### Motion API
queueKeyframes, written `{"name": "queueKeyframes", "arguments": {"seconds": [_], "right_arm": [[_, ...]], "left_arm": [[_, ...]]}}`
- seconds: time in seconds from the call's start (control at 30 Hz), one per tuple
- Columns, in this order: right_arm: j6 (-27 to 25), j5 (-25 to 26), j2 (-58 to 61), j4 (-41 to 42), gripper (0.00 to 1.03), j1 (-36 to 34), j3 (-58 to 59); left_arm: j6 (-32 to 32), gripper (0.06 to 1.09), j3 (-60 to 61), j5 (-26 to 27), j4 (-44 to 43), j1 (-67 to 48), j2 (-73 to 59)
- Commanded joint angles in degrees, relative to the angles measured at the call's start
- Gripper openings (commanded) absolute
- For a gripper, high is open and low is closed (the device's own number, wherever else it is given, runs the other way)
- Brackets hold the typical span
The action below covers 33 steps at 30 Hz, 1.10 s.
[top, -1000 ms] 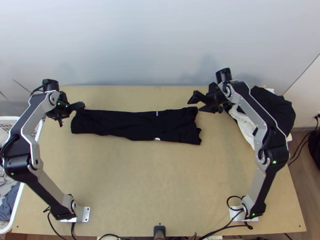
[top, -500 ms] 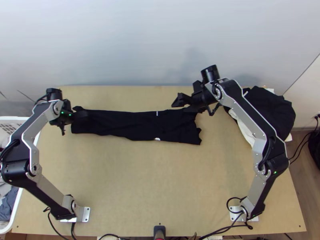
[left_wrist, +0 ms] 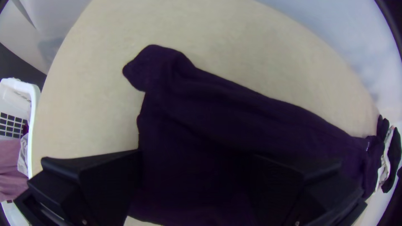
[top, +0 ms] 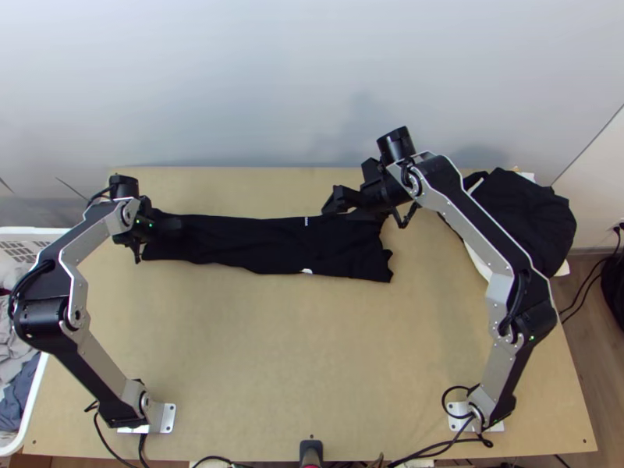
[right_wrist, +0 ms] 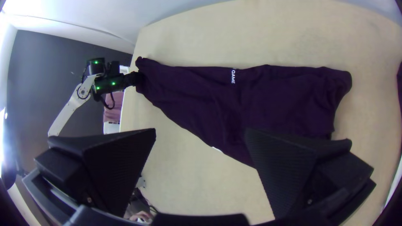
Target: Fold the t-shirt
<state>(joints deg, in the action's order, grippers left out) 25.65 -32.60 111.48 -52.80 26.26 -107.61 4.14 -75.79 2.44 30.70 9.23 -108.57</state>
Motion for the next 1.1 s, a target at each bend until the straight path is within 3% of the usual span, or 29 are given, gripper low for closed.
{"name": "queueKeyframes", "arguments": {"seconds": [0.0,0.1,0.23,0.3,0.43,1.07], "right_arm": [[0.10,-0.01,1.55,-0.29,0.98,1.42,-2.25],[0.10,-0.01,2.16,-0.55,0.98,1.78,-2.69],[0.01,-0.01,2.78,-0.55,0.98,2.04,-2.69],[0.01,-0.01,3.04,-0.55,0.98,2.13,-2.87],[0.01,-0.01,3.48,-0.64,0.98,2.57,-3.04],[-1.04,-0.10,20.27,-0.55,0.98,8.37,-10.51]], "left_arm": [[0.25,1.02,1.43,-0.24,0.33,-1.15,-1.73],[0.16,0.93,1.96,-0.24,0.33,-1.59,-1.73],[-0.01,0.75,2.84,-0.24,0.42,-2.55,-1.73],[-0.19,0.59,3.54,-0.24,-0.02,-2.99,-1.73],[-1.51,0.09,5.04,-0.24,-2.57,-4.22,0.03],[4.03,0.10,-15.27,1.52,12.72,-12.75,15.85]]}}
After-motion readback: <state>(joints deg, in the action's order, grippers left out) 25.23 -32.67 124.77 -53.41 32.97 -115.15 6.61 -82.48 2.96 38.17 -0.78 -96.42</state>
